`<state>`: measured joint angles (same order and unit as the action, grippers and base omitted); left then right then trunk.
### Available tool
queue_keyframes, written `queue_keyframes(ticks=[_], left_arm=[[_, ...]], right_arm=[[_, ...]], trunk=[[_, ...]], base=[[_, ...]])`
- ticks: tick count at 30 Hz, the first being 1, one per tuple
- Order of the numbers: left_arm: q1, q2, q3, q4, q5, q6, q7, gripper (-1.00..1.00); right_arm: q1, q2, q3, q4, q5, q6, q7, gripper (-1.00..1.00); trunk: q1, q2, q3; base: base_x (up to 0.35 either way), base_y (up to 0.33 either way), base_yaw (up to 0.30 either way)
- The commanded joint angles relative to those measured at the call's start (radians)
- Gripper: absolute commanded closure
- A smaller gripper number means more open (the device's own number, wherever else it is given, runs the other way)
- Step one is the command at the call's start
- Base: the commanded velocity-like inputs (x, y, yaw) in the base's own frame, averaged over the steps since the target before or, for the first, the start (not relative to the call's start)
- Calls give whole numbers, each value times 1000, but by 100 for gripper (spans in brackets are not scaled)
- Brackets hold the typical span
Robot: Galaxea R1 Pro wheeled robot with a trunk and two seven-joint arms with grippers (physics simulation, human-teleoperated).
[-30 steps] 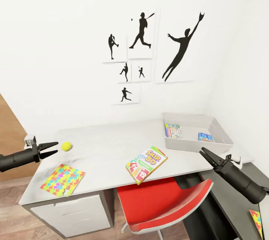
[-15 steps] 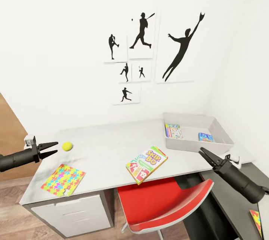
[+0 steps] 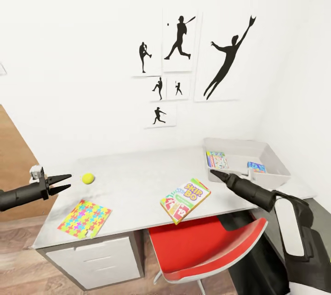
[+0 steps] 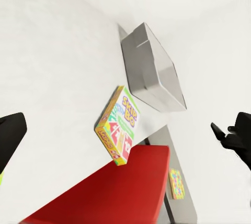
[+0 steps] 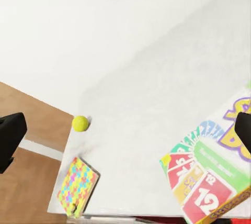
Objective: Put all the toys in the child's room - the three board games (two on the bed and one on the table), the two jigsaw puzzles on the table, and the tennis ball on the table - inside the toy box on the table in the child's room.
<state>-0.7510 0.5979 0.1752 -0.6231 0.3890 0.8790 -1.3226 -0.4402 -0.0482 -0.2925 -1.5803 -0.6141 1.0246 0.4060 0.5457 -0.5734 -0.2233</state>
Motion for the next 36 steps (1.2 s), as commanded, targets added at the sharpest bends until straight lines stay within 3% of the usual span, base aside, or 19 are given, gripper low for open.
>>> queue_keyframes(ticks=[1, 3, 6, 9, 12, 17, 20, 30, 36], left_arm=[[-1, 0, 0, 0, 3, 9, -1, -100], [-1, 0, 0, 0, 3, 9, -1, -100], [-1, 1, 0, 0, 3, 9, -2, -100], [-1, 3, 1, 0, 2, 9, -2, -100], [-1, 4, 1, 0, 2, 9, -2, -100], [-1, 5, 1, 0, 2, 9, -1, -100], [-1, 5, 1, 0, 2, 9, -1, -100], [-1, 5, 0, 0, 1, 9, -1, -100], [-1, 5, 0, 0, 1, 9, -1, -100]], right_arm=[[-17, 2, 12, 0, 10, 6, -20, -100], [-60, 13, 48, 3, 10, 10, -94, -100], [-125, 51, 108, 20, 12, 14, -225, -100], [-174, 116, 204, 69, 13, 23, -449, -100], [-195, 150, 265, 128, 11, 23, -548, -100], [-201, 164, 336, 151, 14, 16, -585, -100], [-201, 168, 354, 152, 17, 14, -589, -100], [-201, 170, 362, 160, 16, 12, -595, -100], [-200, 169, 361, 162, 22, 12, -595, -100]], trunk=[[0, -2, -2], [0, -2, -2], [0, -2, -2], [0, -2, -2], [0, -2, -2], [0, -2, -2], [0, -2, -2], [0, -2, -2], [0, -2, -3]], base=[[-89, 222, 0], [-95, 241, 0], [-102, 256, 0], [-109, 258, 0], [-107, 234, 0], [-40, 268, 0], [-7, 285, 44], [-1, 289, 231], [0, 173, 54]])
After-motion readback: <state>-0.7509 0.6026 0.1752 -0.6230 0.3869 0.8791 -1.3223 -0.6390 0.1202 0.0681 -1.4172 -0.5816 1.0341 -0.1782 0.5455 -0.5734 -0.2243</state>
